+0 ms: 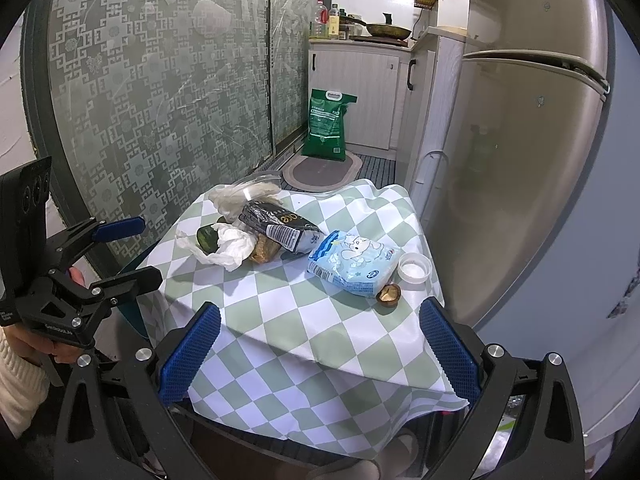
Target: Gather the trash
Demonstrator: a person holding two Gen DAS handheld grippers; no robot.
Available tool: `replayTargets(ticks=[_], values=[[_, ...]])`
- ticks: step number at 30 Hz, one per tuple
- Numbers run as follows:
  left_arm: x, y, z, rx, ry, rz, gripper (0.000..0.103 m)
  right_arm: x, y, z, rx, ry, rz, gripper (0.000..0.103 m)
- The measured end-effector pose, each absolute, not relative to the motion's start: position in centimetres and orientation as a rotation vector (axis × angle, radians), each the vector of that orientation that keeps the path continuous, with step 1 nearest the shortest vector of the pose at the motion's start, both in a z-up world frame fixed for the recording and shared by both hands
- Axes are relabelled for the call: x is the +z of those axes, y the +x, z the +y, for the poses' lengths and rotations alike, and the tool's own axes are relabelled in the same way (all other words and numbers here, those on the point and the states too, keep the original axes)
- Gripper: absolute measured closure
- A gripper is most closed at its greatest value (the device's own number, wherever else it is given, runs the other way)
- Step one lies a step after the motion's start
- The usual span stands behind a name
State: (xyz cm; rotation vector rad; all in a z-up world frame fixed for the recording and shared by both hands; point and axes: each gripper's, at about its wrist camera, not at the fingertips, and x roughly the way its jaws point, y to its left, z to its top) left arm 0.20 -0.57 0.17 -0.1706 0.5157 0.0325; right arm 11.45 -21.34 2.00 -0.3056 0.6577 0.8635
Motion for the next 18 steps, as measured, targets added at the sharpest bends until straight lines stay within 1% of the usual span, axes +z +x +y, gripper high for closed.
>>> replayTargets(ticks=[18], values=[[0.27, 0.17, -0.74, 0.032, -0.164, 0.514, 0.003, 2.03, 11.26, -21.36, 0.866, -0.307, 0.662, 0.003]])
